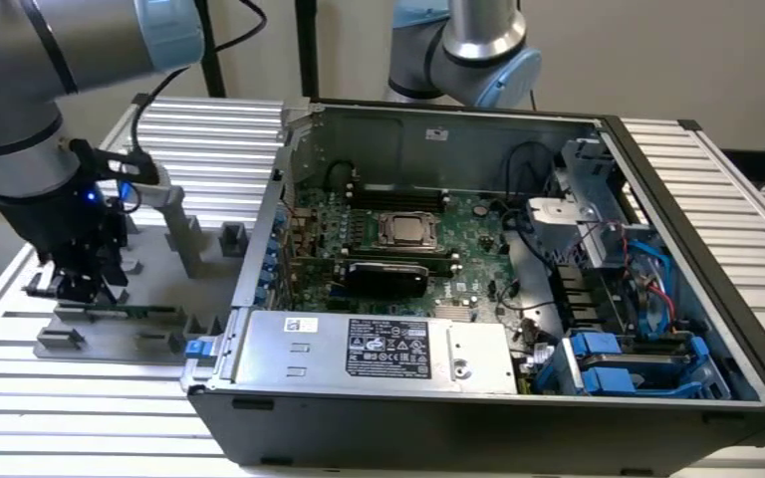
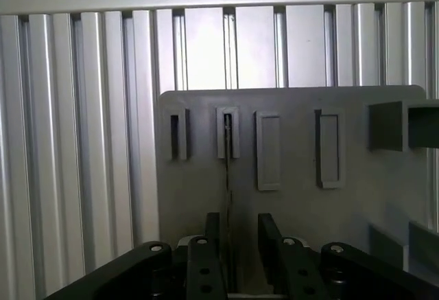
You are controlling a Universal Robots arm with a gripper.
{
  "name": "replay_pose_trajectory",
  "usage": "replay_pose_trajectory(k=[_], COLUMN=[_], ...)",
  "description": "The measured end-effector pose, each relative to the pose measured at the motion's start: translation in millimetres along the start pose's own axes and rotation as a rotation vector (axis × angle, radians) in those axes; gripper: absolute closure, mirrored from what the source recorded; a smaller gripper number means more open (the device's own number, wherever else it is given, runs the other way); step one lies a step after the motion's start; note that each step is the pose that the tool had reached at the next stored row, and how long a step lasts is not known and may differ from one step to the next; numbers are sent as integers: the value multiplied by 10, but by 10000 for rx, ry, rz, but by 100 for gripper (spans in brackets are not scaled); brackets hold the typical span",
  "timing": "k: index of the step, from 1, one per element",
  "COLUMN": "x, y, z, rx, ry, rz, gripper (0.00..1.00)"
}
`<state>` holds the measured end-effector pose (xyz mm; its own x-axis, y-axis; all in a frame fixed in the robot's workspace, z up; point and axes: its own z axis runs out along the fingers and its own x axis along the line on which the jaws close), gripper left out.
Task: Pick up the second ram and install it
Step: 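Pick up the second ram and move it above second insertion slot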
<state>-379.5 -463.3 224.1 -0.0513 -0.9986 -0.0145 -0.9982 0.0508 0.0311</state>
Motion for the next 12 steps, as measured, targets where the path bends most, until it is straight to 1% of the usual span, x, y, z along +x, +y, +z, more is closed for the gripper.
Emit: replay_pose_trajectory(k=[12], x=[16], y=[-7], z=[209], rx=[-1], ry=[12], rz=[-24], gripper=[0])
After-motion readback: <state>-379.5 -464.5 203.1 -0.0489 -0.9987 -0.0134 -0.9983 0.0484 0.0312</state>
